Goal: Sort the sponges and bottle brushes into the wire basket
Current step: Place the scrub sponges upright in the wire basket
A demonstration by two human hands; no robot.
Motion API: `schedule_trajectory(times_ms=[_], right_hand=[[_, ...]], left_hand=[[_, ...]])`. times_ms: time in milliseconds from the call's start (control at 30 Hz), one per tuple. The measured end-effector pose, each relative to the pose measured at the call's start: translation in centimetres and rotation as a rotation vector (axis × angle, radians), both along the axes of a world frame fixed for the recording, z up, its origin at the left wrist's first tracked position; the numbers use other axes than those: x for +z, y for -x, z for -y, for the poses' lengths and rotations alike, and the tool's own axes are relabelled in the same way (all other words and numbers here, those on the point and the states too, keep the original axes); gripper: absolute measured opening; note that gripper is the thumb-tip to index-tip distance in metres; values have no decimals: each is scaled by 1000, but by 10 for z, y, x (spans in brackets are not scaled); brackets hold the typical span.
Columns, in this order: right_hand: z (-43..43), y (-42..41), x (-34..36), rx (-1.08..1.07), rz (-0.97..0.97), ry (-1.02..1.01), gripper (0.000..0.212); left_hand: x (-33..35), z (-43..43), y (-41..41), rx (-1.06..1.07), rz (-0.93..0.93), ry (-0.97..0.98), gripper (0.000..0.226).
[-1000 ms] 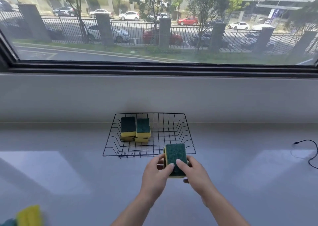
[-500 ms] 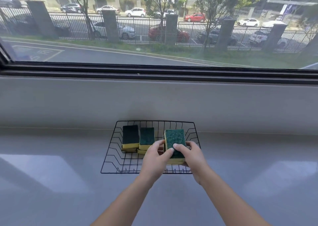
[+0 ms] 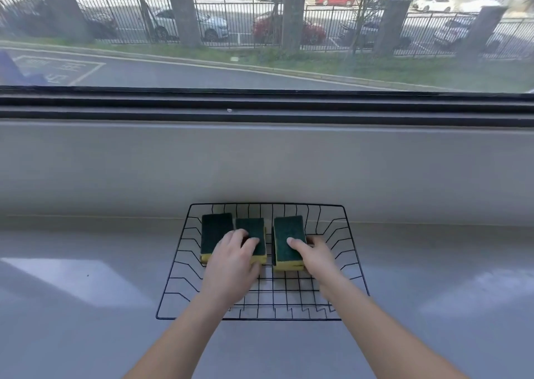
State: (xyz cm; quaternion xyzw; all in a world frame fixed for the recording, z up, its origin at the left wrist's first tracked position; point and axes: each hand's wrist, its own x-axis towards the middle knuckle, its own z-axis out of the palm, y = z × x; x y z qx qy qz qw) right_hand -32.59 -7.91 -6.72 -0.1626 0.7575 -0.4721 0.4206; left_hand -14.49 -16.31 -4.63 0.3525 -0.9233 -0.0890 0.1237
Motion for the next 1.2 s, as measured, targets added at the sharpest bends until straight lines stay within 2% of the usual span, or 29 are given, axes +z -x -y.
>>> schedule_trajectory(times_ms=[367, 667, 1000, 1200], right_hand=[[4, -5, -6, 40, -116, -66, 54], [-12, -7, 15, 19, -142, -36, 70], [-47, -29, 49, 88, -292, 24, 54], [-73, -56, 67, 254, -419, -22, 46]], left_hand=[[-4, 1, 0, 29, -54, -12, 47], [11, -5, -9, 85, -51, -62, 50], [25, -33, -44, 136, -61, -100, 47], [35, -63, -77, 157, -67, -97, 49]])
